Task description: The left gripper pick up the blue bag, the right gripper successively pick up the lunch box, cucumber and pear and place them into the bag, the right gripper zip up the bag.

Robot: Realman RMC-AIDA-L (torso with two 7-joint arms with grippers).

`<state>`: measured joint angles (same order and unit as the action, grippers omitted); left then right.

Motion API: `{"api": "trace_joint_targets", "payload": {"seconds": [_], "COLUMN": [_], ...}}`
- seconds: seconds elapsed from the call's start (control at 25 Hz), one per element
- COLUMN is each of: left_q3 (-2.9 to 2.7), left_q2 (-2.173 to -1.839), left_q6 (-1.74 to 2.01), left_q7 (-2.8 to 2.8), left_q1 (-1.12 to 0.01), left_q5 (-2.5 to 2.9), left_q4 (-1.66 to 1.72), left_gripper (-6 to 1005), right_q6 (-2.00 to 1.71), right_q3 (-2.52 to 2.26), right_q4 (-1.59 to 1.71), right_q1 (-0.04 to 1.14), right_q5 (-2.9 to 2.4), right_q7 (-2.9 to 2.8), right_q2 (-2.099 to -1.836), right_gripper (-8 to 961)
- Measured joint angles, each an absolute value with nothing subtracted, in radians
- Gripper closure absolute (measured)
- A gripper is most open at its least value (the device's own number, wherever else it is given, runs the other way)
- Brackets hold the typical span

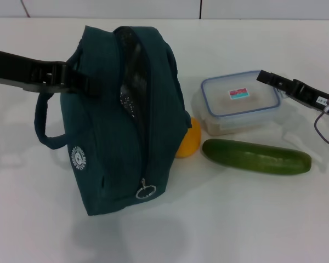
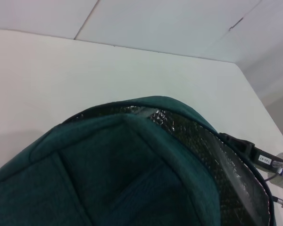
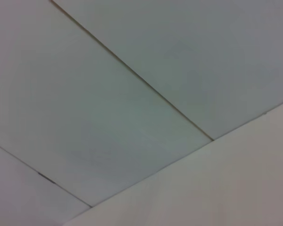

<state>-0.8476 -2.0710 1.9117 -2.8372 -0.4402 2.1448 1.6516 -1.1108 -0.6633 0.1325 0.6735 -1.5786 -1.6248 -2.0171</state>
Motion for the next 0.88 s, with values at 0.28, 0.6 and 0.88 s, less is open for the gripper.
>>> {"api": "trace_joint_targets", "payload": {"seconds": [0.28, 0.6, 0.88], "left_q3": [-0.842, -0.841, -0.841], "left_q2": [-2.069, -2.07, -2.072], "left_q6": [1.911, 1.911, 1.911], "left_q7": [-2.833, -2.823, -2.819], "left_q1": [-0.443, -0.438, -0.436], "left_q5": [2.141, 2.14, 2.14], "left_q4": [1.63, 1.629, 1.629], "left_gripper": [949, 949, 949], "right_q6": [-1.122, -1.135, -1.168], "right_q3": [-0.663, -0.671, -0.687], "right_q4": [0.132, 0.132, 0.132], "right_q1": [0.668, 0.672, 0.675], "right_q5": [-1.578, -1.578, -1.577], "right_q7": [-1.636, -1.639, -1.641], "right_q2": [-2.017, -2.017, -2.018], "right_gripper": [323, 332, 419]}}
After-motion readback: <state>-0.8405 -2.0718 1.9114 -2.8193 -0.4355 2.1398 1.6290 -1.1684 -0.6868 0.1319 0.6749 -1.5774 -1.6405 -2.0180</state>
